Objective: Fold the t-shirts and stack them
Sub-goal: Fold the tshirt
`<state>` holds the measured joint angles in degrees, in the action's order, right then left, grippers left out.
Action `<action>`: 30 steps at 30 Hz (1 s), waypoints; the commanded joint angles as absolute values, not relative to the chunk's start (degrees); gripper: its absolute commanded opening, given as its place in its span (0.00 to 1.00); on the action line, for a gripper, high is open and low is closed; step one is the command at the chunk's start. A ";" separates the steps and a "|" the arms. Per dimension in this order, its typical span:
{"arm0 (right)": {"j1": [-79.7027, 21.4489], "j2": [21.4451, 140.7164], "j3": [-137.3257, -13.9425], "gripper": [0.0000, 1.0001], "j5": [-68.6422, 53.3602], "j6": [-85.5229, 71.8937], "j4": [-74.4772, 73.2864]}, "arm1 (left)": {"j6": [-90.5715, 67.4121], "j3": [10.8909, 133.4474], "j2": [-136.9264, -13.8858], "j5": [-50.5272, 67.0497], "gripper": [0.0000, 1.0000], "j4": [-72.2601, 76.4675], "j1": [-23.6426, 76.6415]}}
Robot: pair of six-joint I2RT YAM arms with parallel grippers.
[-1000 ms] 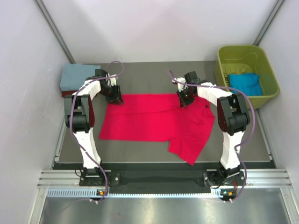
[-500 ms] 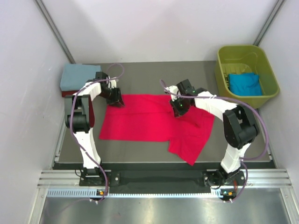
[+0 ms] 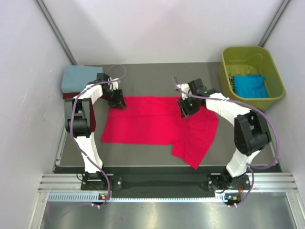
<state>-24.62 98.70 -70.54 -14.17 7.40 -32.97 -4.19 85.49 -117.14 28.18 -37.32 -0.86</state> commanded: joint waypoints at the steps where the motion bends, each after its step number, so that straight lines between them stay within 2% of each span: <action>1: -19.26 99.31 -74.34 0.43 -12.92 5.71 -30.06 | -3.61 88.67 -116.54 28.30 0.41 -37.52 -0.97; 6: -11.01 104.75 -78.65 0.42 -12.04 3.52 -28.04 | -2.55 93.07 -119.97 27.34 0.41 -40.34 -0.97; 12: -5.90 111.43 -85.77 0.41 -10.81 3.96 -28.04 | -2.11 95.54 -122.52 26.98 0.41 -41.40 -1.05; 30: -3.08 121.90 -92.98 0.41 -6.50 2.64 -28.12 | -3.43 101.16 -130.51 25.23 0.41 -42.63 -1.23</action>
